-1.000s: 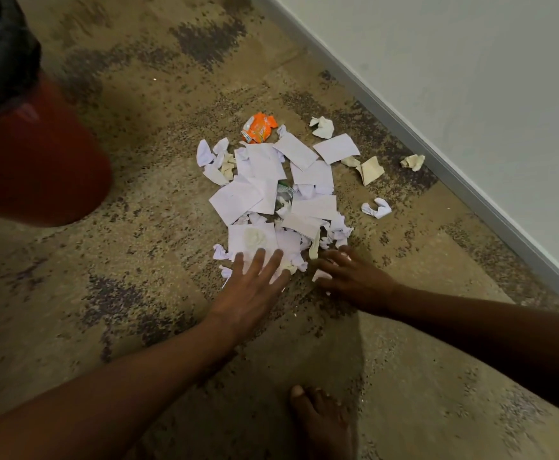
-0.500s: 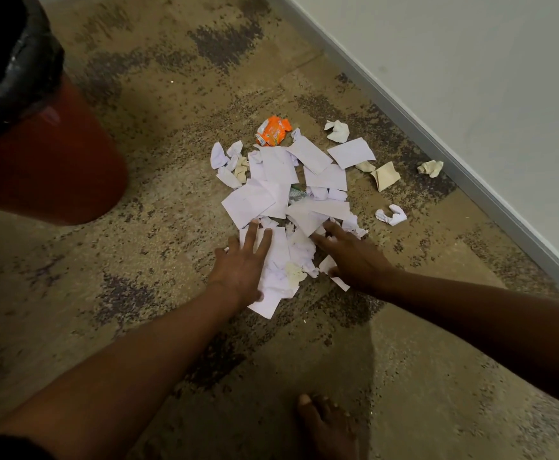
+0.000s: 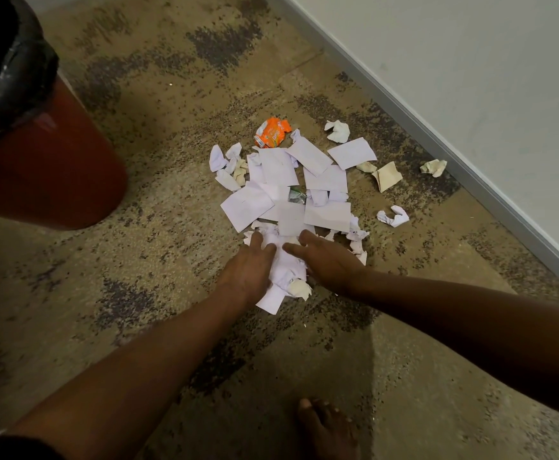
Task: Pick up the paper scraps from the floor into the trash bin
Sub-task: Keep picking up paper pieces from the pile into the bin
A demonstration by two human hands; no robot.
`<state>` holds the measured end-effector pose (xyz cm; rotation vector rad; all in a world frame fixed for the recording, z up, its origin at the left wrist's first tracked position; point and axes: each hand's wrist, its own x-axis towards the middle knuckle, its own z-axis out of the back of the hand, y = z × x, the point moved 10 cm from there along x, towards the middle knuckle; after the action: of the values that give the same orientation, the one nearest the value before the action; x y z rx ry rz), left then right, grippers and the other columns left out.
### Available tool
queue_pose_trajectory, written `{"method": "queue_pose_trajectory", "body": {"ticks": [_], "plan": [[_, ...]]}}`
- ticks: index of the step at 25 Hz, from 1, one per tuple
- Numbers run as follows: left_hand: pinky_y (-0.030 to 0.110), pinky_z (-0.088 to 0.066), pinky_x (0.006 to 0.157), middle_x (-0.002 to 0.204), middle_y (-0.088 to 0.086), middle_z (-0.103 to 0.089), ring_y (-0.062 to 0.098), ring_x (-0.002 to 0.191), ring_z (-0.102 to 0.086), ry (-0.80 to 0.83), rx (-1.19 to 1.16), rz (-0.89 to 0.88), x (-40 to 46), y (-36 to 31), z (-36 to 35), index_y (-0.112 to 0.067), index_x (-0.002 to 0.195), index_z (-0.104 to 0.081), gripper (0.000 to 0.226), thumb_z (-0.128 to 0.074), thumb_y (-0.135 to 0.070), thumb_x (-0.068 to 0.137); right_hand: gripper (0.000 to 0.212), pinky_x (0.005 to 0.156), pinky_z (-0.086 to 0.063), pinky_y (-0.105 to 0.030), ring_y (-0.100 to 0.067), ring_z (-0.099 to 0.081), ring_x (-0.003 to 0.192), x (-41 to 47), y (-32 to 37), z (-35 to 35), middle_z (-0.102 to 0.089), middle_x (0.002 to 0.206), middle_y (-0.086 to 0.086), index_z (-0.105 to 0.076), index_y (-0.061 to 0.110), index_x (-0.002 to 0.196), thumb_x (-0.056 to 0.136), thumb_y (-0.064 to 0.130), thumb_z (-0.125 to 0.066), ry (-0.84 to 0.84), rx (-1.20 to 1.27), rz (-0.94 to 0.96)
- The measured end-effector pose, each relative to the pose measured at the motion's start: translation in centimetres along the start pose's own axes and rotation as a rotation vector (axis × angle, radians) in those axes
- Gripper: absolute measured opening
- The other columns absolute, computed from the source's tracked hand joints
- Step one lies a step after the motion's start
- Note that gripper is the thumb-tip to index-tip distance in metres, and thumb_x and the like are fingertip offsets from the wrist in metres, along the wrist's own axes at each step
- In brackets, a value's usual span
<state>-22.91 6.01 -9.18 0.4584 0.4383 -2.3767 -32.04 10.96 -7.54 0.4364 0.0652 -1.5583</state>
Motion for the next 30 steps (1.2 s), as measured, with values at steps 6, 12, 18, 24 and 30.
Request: {"method": "queue_pose_trajectory", "body": {"ticks": [6, 12, 18, 24, 30], "plan": [[0.046, -0.054, 0.086, 0.150, 0.015, -0.032, 0.033, 0.117, -0.052, -0.045, 0.027, -0.022, -0.3, -0.2, 0.9, -0.013, 0.137, -0.046, 0.045, -0.057, -0.011, 0.094, 0.043, 0.073, -0.053, -0.039, -0.031, -0.062, 0.093, 0.8, -0.4, 1.2, -0.054, 0.106, -0.009, -0.049, 0.026, 0.134, 0.093, 0.017, -0.058, -0.036, 0.067, -0.038], [0.044, -0.054, 0.085, 0.147, 0.012, -0.034, 0.033, 0.119, -0.050, -0.103, -0.003, -0.008, -0.5, 0.6, 3.0, -0.014, 0.133, -0.051, 0.042, -0.060, -0.016, 0.092, 0.042, 0.086, -0.048, -0.036, -0.027, -0.058, 0.104, 0.7, -0.2, 4.1, -0.059, 0.113, -0.009, -0.053, 0.026, 0.136, 0.095, 0.021, -0.057, -0.114, 0.176, -0.015], [0.044, -0.054, 0.086, 0.145, 0.008, -0.033, 0.031, 0.118, -0.050, -0.206, -0.025, 0.000, -1.8, 1.7, 7.0, -0.016, 0.135, -0.053, 0.044, -0.060, -0.014, 0.092, 0.042, 0.086, -0.043, -0.030, -0.028, -0.058, 0.103, 0.9, 0.7, 6.8, -0.062, 0.116, -0.010, -0.056, 0.022, 0.134, 0.093, 0.018, -0.059, -0.221, 0.234, 0.047], [0.044, -0.054, 0.088, 0.148, 0.007, -0.035, 0.031, 0.121, -0.051, -0.402, 0.018, -0.002, -3.9, 3.9, 15.7, -0.016, 0.137, -0.055, 0.050, -0.068, -0.024, 0.089, 0.040, 0.084, -0.047, -0.031, -0.027, -0.063, 0.099, 2.8, 2.1, 14.6, -0.068, 0.111, -0.010, -0.064, 0.018, 0.126, 0.086, 0.020, -0.062, -0.406, 0.264, 0.124], [0.041, -0.054, 0.082, 0.138, 0.008, -0.046, 0.031, 0.110, -0.057, -0.705, 0.000, 0.109, -8.9, 9.9, 26.3, -0.013, 0.134, -0.059, 0.053, -0.074, -0.022, 0.084, 0.034, 0.068, -0.042, -0.026, -0.023, -0.063, 0.082, 6.5, 8.7, 24.8, -0.071, 0.097, -0.009, -0.069, 0.016, 0.119, 0.085, 0.018, -0.068, -0.632, 0.243, 0.294]]}}
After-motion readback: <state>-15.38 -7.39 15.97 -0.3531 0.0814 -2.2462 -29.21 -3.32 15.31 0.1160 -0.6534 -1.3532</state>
